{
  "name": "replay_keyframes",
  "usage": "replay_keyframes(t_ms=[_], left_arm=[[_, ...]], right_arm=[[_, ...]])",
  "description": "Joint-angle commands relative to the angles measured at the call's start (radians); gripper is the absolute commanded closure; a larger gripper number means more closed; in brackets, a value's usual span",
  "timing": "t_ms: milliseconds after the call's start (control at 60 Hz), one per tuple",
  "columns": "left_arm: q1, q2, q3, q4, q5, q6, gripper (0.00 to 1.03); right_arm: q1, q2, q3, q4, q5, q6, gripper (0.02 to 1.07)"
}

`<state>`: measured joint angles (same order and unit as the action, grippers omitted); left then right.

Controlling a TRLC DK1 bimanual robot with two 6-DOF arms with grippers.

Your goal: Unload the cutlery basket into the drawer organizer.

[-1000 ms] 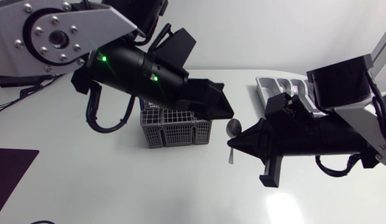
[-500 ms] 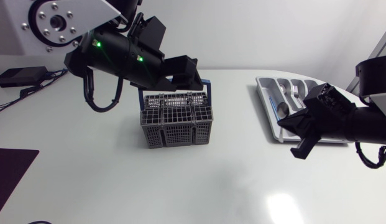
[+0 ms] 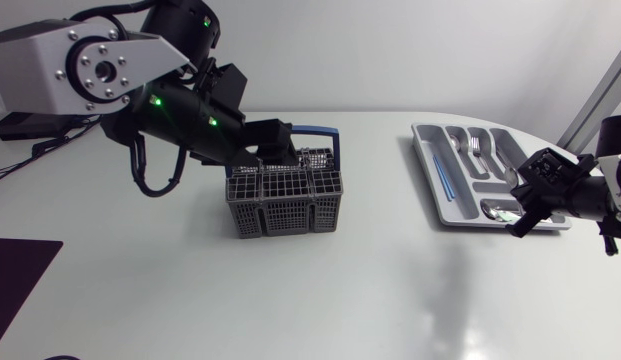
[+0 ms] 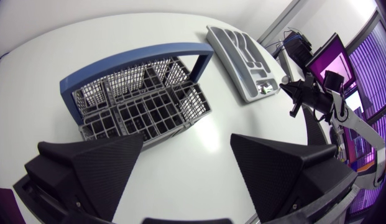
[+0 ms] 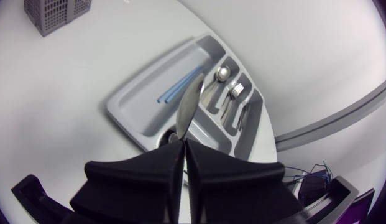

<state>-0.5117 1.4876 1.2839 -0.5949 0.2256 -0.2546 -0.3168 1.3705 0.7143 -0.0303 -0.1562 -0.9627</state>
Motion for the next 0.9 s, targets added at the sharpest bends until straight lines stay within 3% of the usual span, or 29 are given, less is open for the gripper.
replay_keyframes(t_ms=[0, 150, 517, 717, 883], left_arm=[[0.016, -0.023, -0.043, -0.008, -0.008, 0.011, 0.05], [0.045, -0.036, -0.077, -0.009, -0.009, 0.025, 0.05], [0.108, -0.081, -0.159, -0.060, -0.034, 0.074, 0.05], [0.110, -0.104, -0.192, -0.065, -0.035, 0.074, 0.05], [0.111, -0.125, -0.207, -0.074, -0.035, 0.075, 0.05]], right_arm=[[-0.021, 0.075, 0.005, 0.066, 0.029, -0.054, 1.01], [-0.041, 0.190, 0.014, 0.204, 0.099, -0.108, 1.02], [-0.087, 0.398, 0.083, 0.339, 0.222, -0.172, 1.01], [-0.079, 0.417, 0.045, 0.452, 0.256, -0.231, 1.01], [-0.093, 0.421, 0.056, 0.449, 0.234, -0.242, 1.01]])
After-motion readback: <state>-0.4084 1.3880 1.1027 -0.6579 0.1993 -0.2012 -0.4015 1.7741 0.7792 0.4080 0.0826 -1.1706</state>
